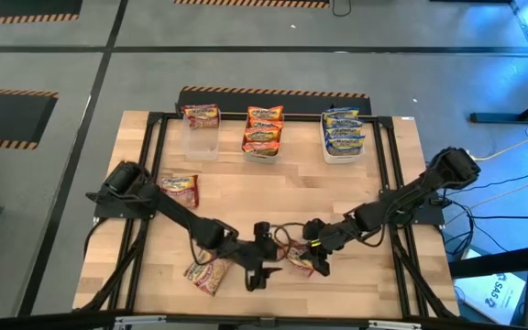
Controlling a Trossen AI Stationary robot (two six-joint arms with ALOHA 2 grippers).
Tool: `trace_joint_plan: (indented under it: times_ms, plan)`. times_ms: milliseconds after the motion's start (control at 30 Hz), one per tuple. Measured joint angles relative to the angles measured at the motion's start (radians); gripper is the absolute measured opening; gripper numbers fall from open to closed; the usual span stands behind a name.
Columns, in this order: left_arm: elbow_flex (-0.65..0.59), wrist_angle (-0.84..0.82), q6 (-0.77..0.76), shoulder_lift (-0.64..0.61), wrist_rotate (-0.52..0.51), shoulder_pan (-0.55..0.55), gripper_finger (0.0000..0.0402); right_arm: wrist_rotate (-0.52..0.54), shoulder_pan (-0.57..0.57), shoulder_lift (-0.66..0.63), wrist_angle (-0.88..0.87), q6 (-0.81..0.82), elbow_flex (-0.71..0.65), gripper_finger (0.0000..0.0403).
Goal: Sort Maruchan noodles
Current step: Put the red noodle pack into the transparent bin
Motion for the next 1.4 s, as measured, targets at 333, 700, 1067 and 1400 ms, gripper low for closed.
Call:
trace_joint_plan:
  times_ms: [333,700,1067,1400]
  plan:
    - [0.023,0.023,-0.023,-0.003,0.140,0.065,0.0325,0.007,0.044,0.109,-0.074,-0.146,0.125,0.0037]
    - [0.253,-0.292,0.002,0.137,0.236,0.071,0.0315,0.065,0.046,0.131,-0.256,-0.231,0.285,0.0037]
    - [0.320,-0.322,0.024,0.152,0.227,0.060,0.0314,0.057,0.048,0.125,-0.267,-0.206,0.290,0.0037]
    - [0.322,-0.345,-0.011,0.149,0.073,0.063,0.0314,0.046,0.045,0.136,-0.278,-0.191,0.288,0.0037]
